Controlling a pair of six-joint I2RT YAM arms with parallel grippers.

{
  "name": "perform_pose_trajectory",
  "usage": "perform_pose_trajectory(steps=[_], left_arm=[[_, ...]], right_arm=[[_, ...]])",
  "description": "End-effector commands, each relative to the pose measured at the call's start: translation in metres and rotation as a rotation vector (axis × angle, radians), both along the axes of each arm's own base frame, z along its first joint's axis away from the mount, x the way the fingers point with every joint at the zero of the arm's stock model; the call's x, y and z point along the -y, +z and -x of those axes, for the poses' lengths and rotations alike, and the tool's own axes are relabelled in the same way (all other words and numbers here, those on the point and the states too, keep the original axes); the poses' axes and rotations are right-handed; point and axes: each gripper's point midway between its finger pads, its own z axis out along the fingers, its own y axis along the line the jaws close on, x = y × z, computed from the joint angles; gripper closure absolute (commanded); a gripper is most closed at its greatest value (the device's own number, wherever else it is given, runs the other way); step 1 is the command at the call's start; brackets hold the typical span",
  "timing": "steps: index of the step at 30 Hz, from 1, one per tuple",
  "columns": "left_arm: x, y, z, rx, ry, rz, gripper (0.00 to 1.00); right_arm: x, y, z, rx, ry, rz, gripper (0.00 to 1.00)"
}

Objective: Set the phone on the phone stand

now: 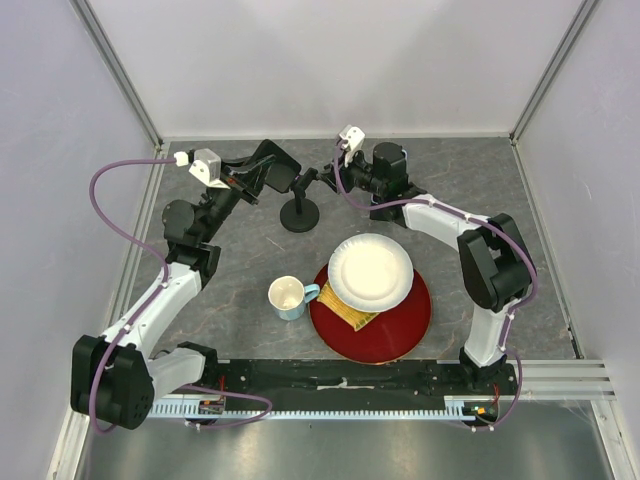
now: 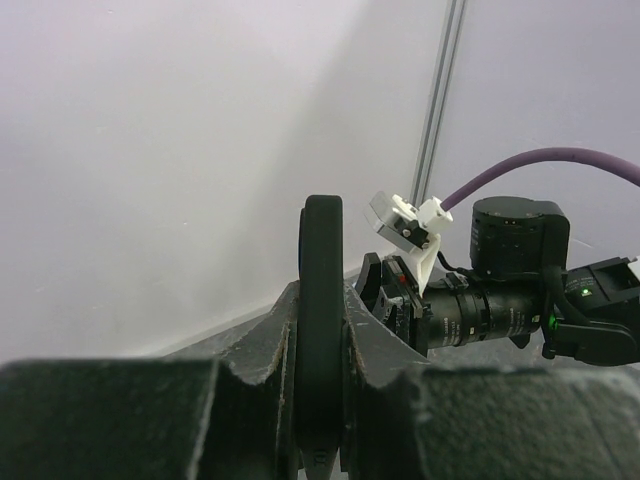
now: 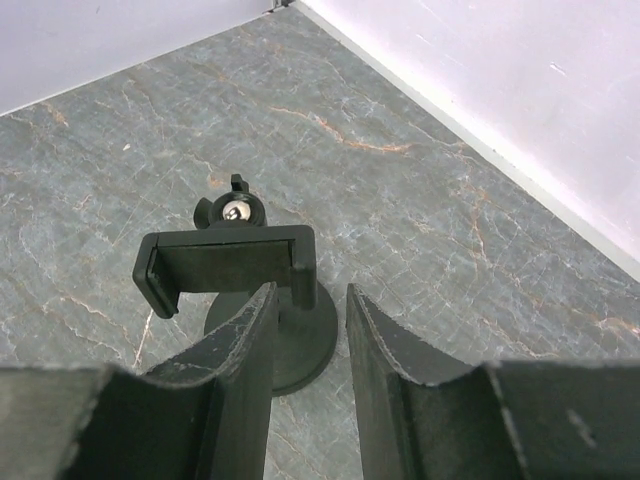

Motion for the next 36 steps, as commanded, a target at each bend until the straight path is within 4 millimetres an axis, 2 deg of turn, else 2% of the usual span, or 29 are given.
perform_pose_trajectory(steps=[1,21,36], left_arm=[[-0.008,0.042,0.015,0.144,0.012,0.062,0.98],[-0.005,0.042,0.015,0.138,-0.005,0.068,0.98],[-0.004,0.041,0.015,0.137,-0.015,0.072,0.98]], right_arm=[[-0.005,0.032,0.001,0.095,-0.003,-0.067,0.6],[-0.014,0.008,-0.007,0.055,0.005,-0.011,0.62],[-0.02,0.01,-0.009,0.069,-0.005,-0.044,0.63]])
